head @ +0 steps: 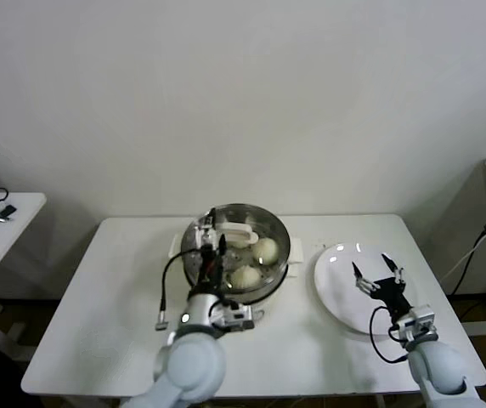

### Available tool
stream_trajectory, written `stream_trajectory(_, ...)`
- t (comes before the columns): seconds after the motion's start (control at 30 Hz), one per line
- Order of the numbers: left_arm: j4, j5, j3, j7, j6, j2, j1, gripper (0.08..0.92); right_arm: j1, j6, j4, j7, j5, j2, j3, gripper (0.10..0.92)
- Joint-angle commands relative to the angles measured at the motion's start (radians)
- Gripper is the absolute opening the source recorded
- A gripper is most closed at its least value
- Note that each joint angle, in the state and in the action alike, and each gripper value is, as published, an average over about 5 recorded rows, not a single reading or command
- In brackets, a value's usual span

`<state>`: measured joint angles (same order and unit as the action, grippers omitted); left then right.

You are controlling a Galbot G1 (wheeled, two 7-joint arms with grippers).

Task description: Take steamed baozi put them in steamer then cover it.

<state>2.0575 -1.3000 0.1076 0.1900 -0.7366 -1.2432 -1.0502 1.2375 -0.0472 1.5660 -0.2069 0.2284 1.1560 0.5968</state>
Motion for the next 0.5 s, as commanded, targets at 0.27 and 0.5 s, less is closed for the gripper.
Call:
stream_trajectory(0.27,0.107,0.932,-0.458,-0.389,0.419,0.066,-0.273,0.823,0.021,0.002,0.033,-0.012,-0.005,0.005,0.002,0.823)
stream_trajectory(0.5,0.027,1.237,-0.658,-0.391,0.636,-0.026,-0.394,0.823,0.044,0.0,0.057,-0.018,-0.001,0.007,0.009,0.823)
